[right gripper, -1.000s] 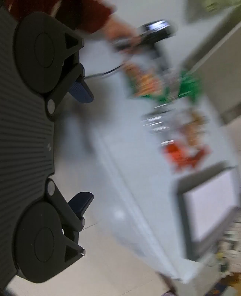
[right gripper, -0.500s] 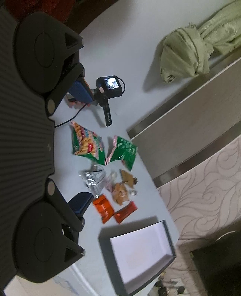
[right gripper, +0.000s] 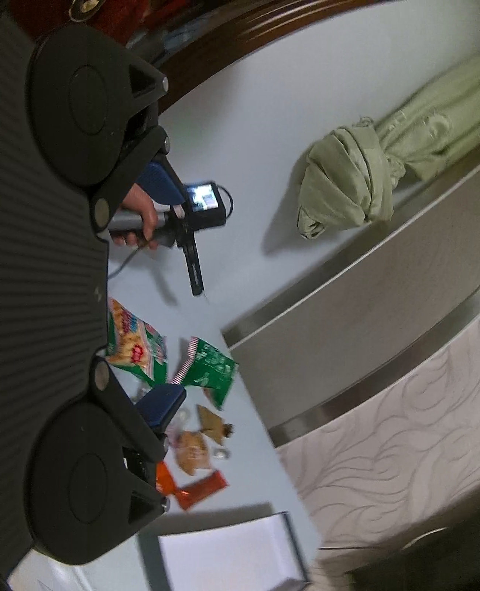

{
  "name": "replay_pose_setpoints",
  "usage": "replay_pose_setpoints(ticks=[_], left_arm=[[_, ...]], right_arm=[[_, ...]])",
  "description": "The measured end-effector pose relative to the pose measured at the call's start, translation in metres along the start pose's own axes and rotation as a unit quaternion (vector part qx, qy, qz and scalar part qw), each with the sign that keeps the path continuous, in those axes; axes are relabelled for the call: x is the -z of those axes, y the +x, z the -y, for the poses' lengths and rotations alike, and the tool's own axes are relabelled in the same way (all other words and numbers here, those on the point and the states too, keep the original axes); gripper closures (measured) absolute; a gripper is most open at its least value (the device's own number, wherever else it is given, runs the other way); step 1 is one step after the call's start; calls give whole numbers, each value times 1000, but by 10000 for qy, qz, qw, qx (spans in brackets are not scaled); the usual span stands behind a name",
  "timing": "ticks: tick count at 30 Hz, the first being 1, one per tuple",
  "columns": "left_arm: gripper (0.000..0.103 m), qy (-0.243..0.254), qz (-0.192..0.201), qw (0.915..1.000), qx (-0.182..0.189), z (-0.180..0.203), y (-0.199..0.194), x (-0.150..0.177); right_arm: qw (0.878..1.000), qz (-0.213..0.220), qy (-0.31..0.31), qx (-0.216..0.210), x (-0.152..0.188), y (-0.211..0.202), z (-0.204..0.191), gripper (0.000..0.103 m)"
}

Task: Organize snacks
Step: 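Move both grippers down toward the snack packs on the table, then grasp the prawn cracker bag with left gripper while right grasps the clear printed snack pack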

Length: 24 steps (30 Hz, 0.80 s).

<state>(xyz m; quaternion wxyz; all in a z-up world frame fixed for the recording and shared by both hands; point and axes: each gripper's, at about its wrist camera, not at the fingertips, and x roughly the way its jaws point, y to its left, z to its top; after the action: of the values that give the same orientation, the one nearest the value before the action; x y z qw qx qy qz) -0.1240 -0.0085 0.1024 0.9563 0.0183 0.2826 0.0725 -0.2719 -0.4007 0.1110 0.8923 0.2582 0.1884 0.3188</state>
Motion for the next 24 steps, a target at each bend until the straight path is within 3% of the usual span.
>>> replay_pose_setpoints(ticks=[6,10,14,18,20,24], left_arm=[[0,-175,-59,9979,624,24,-24,12],[0,-410,-150,9943,970,53,-43,32],[0,-157,-75,9956,921,97,-60,54],[0,739,-150,9937,832,136,-60,77],[0,932,-237,9926,737,142,-55,85],[0,868,-397,9939,544,133,-43,91]], right_arm=[[9997,-27,-96,-205,-3,2,-2,0],[9998,-161,15,-89,-6,8,4,0],[9992,-353,180,-81,-5,15,10,0],[9982,-490,320,-99,-4,15,16,0],[9978,-542,356,-110,-3,14,17,0],[9979,-529,365,-86,-1,4,19,0]])
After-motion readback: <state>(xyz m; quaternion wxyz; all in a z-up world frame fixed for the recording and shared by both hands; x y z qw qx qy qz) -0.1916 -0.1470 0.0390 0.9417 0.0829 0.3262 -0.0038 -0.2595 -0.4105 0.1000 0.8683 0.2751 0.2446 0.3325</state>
